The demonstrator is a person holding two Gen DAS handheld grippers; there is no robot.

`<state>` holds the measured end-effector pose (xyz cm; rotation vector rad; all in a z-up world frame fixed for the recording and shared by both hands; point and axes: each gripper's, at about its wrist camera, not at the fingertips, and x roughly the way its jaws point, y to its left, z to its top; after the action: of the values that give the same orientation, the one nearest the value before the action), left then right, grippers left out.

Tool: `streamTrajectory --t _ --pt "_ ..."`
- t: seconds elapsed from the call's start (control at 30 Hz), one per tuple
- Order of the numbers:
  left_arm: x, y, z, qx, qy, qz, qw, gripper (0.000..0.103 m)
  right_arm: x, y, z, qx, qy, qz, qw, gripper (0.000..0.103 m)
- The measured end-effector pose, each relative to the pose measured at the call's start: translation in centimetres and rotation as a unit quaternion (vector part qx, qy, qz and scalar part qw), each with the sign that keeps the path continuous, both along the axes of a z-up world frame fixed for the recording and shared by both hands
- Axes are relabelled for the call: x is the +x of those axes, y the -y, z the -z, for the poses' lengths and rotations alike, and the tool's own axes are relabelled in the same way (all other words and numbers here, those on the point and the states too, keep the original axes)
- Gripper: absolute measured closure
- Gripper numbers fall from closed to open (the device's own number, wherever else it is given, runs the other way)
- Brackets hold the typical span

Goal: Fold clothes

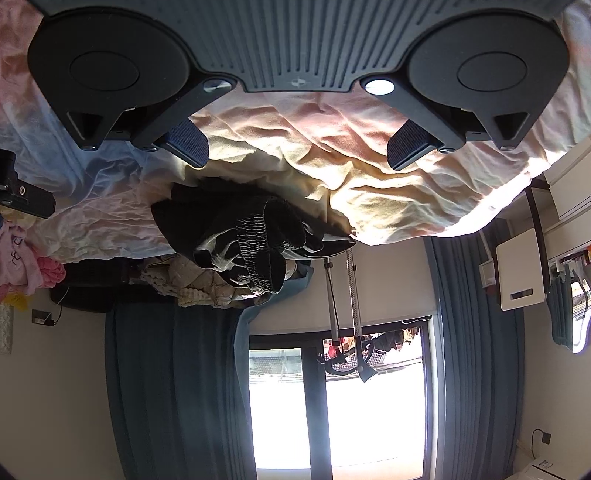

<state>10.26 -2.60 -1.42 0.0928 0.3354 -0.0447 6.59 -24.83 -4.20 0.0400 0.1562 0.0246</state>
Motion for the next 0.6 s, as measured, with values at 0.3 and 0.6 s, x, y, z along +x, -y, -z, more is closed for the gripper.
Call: streamTrajectory --t 0.3,0.6 --pt "15.3 5.7 0.4 -0.014 0.004 0.033 0.9994 0.000 1.4 1.1 1.9 0.028 -0.029 0.010 0.999 0.000" --pt "29.9 5.8 0.3 -0.035 0.006 0.026 0.9990 0.009 4.4 1.9 5.2 0.090 -0.042 -0.021 0.995 0.000"
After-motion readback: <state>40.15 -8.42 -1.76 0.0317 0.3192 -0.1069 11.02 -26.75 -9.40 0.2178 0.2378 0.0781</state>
